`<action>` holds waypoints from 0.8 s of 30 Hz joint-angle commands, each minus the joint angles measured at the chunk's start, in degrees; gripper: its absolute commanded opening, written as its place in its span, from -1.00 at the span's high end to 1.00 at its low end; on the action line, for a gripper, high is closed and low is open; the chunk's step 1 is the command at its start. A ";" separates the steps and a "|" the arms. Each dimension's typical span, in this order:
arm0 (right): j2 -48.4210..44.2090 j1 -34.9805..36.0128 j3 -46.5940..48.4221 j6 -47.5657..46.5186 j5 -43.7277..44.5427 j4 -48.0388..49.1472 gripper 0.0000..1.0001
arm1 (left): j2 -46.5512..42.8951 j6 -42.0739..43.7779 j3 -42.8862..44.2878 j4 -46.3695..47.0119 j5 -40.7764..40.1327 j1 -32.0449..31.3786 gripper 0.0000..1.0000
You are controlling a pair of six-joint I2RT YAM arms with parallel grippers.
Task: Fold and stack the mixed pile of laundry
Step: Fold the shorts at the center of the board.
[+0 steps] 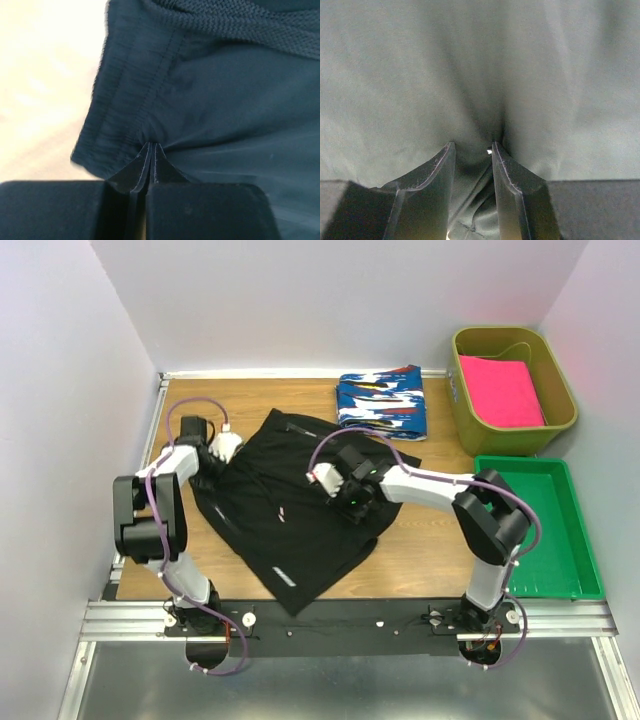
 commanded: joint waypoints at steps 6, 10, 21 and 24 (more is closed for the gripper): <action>-7.94 -10.04 -8.82 -22.32 6.80 -11.78 0.12 | -19.77 8.15 -15.44 -18.07 4.34 -4.53 1.00; -11.64 -10.57 -3.30 -24.44 0.82 -18.97 0.07 | -22.33 11.94 -7.36 -23.63 12.34 -6.47 0.89; -11.56 -10.66 2.88 -9.77 -0.67 -14.86 -0.03 | -0.99 -2.81 17.34 -5.80 16.66 -12.00 0.82; -10.94 -10.66 2.97 -5.38 -3.75 -15.39 -0.04 | 5.25 -3.79 20.50 -3.59 15.08 -13.67 0.83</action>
